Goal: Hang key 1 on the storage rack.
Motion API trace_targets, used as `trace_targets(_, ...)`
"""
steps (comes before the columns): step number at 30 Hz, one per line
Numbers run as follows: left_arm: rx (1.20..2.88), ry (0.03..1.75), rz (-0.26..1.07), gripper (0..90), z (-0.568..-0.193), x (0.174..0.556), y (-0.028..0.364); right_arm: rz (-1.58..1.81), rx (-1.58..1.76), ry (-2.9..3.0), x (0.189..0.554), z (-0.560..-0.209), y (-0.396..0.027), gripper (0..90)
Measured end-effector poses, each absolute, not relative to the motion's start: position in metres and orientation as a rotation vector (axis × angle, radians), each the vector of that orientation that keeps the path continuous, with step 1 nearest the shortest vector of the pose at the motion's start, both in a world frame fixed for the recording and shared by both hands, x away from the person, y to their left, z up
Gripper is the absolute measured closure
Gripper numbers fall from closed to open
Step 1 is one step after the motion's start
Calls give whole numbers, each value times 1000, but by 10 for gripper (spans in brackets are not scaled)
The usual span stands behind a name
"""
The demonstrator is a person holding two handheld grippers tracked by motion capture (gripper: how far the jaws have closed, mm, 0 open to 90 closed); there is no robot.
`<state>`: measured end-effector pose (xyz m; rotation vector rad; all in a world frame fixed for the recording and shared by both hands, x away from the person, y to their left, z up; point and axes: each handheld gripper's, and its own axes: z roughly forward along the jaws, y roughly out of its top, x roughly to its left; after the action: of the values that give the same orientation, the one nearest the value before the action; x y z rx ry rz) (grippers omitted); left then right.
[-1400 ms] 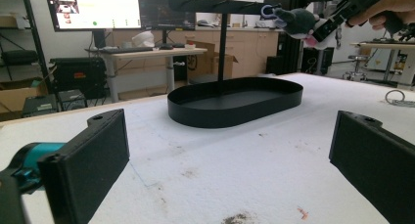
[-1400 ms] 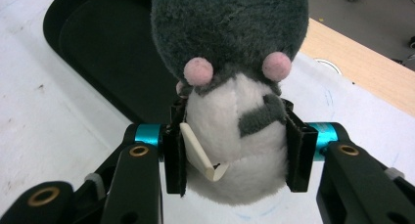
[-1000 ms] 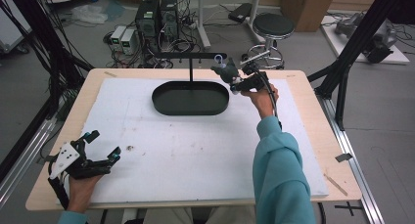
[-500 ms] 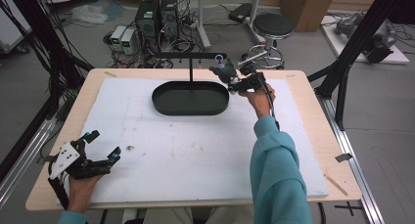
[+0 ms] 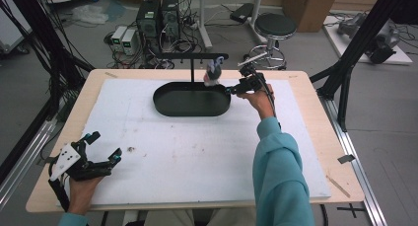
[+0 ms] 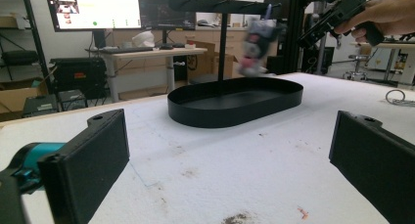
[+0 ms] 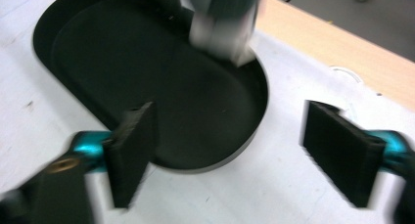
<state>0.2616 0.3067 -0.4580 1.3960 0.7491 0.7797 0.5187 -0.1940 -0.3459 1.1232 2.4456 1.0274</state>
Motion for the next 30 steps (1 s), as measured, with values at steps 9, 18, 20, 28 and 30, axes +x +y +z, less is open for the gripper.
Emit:
trace_targets(9, 1396, 750, 779, 17, -458, 262, 306, 1049, 1147, 2375, 510, -338, -197, 6)
trace_targets(18, 1395, 747, 783, 17, -458, 261, 307, 1177, 1045, 2373, 475, -305, -215, 6)
trace_targets(20, 1394, 748, 781, 17, -458, 261, 307, 1260, 991, 2337, 464, -300, -223, 6)
trace_targets(28, 1397, 745, 783, 17, -458, 261, 307, 1405, 841, 2299, 418, -306, -246, 6)
trace_targets(30, 1396, 747, 783, 17, -458, 261, 307, 1443, 821, 2284, 406, -312, -253, 6)
